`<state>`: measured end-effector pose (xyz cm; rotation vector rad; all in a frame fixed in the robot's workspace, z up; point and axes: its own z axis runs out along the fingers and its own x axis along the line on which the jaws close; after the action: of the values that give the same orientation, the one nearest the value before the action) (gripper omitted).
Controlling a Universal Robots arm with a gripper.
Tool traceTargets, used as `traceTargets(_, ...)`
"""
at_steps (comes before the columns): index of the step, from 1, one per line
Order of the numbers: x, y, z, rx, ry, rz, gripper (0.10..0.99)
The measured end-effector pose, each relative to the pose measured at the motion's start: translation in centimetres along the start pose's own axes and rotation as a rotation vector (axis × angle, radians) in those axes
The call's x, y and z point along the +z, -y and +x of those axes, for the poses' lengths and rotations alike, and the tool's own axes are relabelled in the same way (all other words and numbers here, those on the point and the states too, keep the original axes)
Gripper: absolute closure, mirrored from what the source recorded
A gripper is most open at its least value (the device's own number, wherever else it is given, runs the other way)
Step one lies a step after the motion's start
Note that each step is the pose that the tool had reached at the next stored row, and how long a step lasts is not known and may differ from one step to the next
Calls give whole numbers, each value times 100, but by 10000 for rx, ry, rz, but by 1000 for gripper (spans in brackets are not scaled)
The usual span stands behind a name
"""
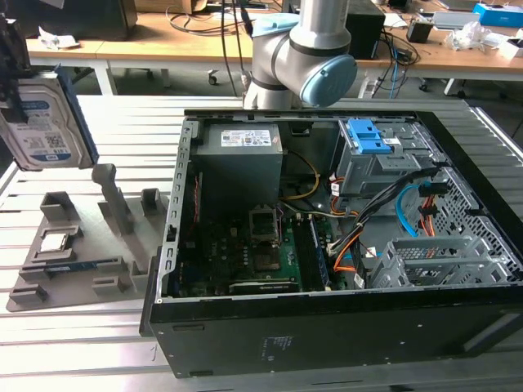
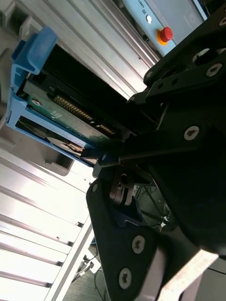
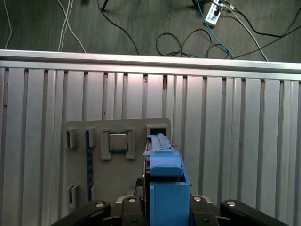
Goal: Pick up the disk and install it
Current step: 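Pick up the disk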
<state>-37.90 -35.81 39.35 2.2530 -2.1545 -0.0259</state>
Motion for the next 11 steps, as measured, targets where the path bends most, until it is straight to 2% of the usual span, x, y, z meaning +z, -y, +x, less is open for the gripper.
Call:
traceTargets(6, -173, -5, 0, 1, -32, -2, 722)
traceTargets(9, -312, -8, -1, 3, -90, -4, 722)
traceTargets(11, -371, -10, -2, 4, -118, -6, 722)
